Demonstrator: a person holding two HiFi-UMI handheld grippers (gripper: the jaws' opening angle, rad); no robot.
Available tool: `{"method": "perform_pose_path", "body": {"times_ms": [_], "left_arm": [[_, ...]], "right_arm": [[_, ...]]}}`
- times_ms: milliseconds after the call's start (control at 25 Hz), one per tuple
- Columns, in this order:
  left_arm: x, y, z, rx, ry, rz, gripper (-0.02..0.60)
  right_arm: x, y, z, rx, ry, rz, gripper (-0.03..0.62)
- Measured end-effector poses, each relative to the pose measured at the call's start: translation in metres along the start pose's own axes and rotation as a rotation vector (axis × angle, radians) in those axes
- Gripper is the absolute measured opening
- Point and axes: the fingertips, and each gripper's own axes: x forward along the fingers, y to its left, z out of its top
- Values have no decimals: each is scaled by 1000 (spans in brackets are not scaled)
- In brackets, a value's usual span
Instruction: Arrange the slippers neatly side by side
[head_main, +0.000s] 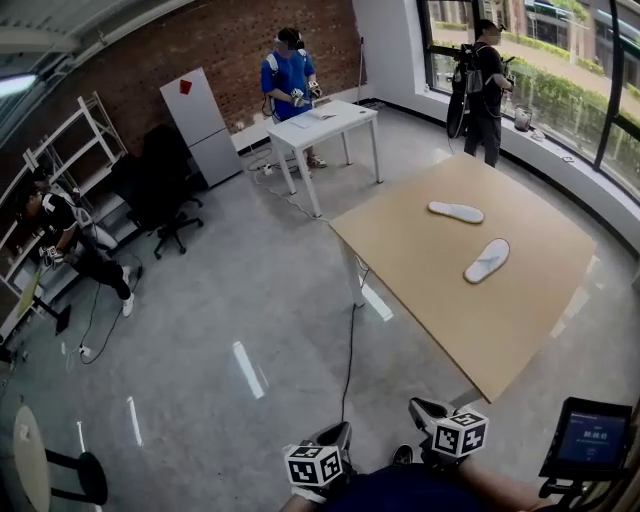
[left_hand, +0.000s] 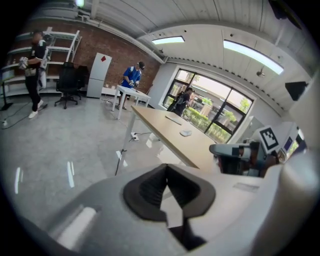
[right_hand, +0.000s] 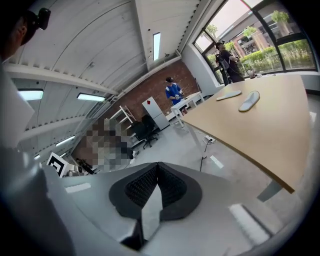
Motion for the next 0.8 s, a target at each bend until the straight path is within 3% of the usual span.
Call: {"method": "perform_pose_path", "body": {"times_ms": [240, 440, 800], "left_arm": [[26, 3, 20, -21, -1, 56, 5], [38, 17, 38, -40, 4, 85, 3], [112, 35, 96, 12, 51, 4, 3]], "right_arm": [[28, -25, 22, 24, 49, 46, 6], [41, -44, 36, 59, 49, 27, 6], [85, -89, 90, 74, 5, -54, 6]]}}
